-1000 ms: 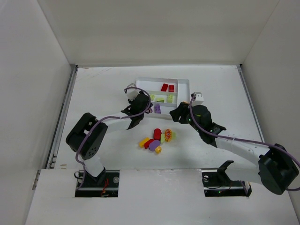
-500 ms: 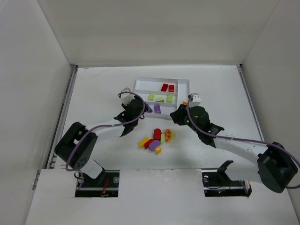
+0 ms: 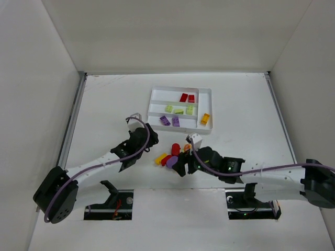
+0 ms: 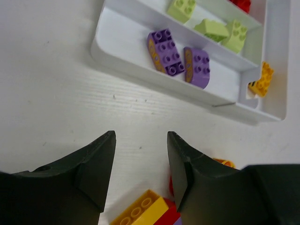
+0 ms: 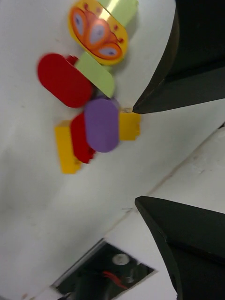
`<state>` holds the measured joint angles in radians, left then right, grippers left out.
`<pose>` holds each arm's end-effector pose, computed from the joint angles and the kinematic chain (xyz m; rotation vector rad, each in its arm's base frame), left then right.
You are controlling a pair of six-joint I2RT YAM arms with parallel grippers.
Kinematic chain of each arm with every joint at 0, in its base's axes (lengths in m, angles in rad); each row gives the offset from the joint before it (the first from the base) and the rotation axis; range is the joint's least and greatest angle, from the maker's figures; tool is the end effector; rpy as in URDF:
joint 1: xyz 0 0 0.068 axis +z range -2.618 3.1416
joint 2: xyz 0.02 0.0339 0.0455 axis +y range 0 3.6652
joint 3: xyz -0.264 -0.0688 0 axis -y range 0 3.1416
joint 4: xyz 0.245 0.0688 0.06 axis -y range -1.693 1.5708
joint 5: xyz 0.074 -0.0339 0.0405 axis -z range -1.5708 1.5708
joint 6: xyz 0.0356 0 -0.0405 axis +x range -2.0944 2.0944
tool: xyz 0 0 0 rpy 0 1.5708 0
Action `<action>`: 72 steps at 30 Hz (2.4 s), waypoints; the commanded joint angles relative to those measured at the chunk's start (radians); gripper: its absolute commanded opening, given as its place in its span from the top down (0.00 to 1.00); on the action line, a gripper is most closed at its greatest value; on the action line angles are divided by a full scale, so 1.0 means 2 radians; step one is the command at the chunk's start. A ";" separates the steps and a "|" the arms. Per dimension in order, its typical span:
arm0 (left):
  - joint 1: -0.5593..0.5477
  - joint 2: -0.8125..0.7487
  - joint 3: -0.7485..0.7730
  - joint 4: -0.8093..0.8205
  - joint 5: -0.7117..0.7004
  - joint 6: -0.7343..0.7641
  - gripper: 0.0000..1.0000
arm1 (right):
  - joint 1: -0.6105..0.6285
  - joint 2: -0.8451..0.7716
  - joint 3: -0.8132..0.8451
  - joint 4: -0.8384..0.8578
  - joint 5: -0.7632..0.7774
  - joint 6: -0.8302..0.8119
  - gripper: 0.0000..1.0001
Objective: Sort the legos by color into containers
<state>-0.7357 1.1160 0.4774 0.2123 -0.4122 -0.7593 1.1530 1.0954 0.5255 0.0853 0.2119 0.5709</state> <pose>0.1827 -0.1462 0.2087 -0.2907 1.9819 -0.5649 0.1018 0.2109 0.2159 -0.4848 2.0995 0.8365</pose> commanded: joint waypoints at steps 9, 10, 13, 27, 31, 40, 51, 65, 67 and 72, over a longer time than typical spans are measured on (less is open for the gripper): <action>0.030 -0.054 -0.015 -0.071 0.091 0.010 0.55 | 0.054 0.103 0.041 -0.073 0.049 0.018 0.20; 0.032 -0.057 -0.016 -0.072 0.097 0.010 0.55 | 0.052 0.113 0.044 -0.067 0.050 0.015 0.22; 0.039 -0.065 -0.022 -0.076 0.116 0.005 0.53 | 0.041 0.139 0.055 -0.050 0.051 0.005 0.26; 0.063 -0.102 -0.058 -0.100 0.186 -0.015 0.39 | 0.017 0.198 0.061 0.029 0.038 -0.030 0.53; 0.072 -0.126 -0.067 -0.096 0.204 -0.019 0.34 | 0.006 0.177 0.050 0.049 0.006 -0.038 0.61; 0.081 -0.166 -0.089 -0.036 0.285 -0.049 0.21 | -0.035 0.093 0.029 0.059 -0.066 -0.045 0.62; 0.069 -0.123 -0.097 0.032 0.362 -0.099 0.19 | -0.038 0.097 0.052 0.052 -0.074 -0.057 0.62; 0.045 -0.050 -0.084 0.051 0.377 -0.110 0.41 | -0.037 0.133 0.093 0.058 -0.075 -0.084 0.62; 0.048 -0.052 -0.085 0.053 0.376 -0.113 0.46 | -0.037 0.136 0.094 0.058 -0.075 -0.085 0.62; 0.048 -0.049 -0.086 0.059 0.371 -0.121 0.52 | -0.037 0.139 0.090 0.063 -0.076 -0.081 0.62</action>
<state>-0.6327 1.0138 0.3004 0.2863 0.3275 -0.9833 1.0794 1.3685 0.6491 0.1257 0.0704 0.4152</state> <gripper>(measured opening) 0.500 0.435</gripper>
